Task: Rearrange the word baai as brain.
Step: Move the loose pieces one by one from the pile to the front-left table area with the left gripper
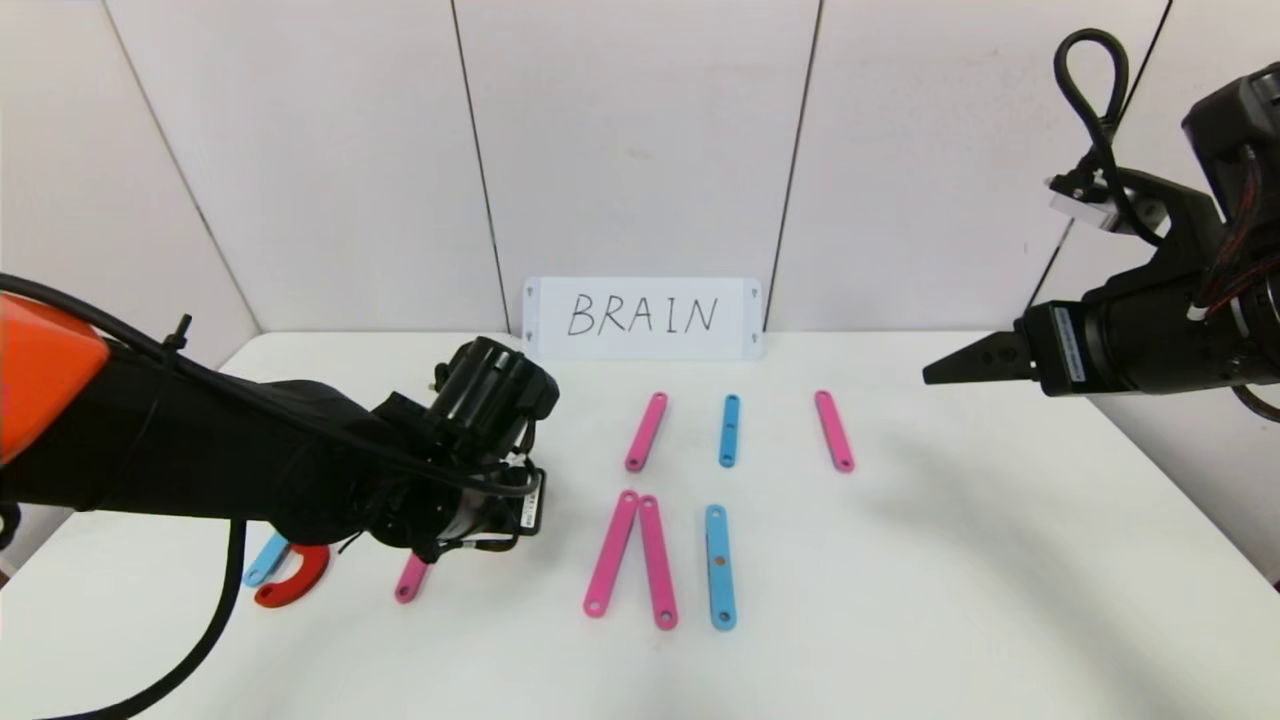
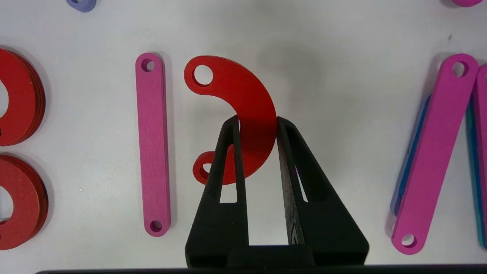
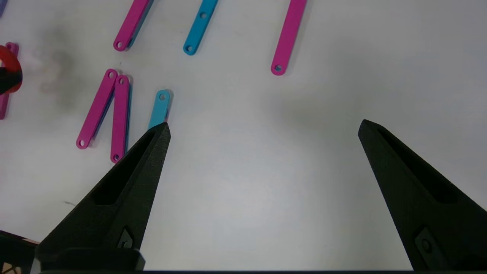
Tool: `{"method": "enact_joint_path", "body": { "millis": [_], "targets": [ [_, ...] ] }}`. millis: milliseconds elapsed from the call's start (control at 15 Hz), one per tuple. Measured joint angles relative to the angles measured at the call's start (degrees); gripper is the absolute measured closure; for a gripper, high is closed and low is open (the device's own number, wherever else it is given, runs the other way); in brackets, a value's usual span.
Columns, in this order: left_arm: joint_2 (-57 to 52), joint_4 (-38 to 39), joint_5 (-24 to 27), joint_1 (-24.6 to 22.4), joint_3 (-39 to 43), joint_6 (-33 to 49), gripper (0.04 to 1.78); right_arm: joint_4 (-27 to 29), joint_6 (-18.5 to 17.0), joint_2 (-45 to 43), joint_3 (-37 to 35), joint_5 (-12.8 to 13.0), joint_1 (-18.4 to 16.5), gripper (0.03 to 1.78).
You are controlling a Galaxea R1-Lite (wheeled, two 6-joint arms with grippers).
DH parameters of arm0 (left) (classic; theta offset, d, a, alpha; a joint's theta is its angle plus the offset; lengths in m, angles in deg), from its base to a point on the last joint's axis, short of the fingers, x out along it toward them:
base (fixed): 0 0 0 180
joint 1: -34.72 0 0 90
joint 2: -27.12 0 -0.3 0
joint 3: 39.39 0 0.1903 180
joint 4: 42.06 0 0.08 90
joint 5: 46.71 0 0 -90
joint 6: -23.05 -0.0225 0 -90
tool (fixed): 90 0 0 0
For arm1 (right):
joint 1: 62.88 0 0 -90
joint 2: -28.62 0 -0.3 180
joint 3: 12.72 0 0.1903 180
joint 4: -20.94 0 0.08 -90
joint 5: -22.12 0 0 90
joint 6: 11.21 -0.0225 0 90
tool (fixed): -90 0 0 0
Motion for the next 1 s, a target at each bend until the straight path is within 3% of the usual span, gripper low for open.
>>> {"method": "enact_joint_path", "body": {
  "millis": [1000],
  "targets": [
    [4.0, 1.0, 0.1, -2.9, -0.4, -0.2, 1.52, 0.0, 0.0, -0.1, -0.1, 0.1, 0.3, 0.08]
  ]
}}
